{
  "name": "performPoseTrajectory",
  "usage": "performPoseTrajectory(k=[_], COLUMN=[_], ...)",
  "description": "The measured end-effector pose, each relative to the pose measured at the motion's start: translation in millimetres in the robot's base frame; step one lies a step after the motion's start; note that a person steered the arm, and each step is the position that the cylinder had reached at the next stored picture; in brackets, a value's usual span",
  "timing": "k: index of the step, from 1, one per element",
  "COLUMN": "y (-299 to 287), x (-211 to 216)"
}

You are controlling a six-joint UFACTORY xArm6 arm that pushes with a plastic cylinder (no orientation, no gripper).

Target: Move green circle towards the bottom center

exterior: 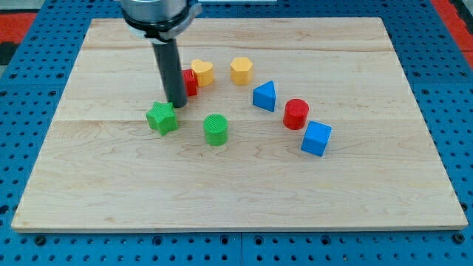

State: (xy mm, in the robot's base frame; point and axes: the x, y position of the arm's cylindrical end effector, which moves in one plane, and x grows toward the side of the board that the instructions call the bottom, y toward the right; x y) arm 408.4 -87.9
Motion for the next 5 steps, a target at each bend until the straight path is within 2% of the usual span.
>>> performPoseTrajectory(k=[1, 5], y=[31, 53], x=[0, 42])
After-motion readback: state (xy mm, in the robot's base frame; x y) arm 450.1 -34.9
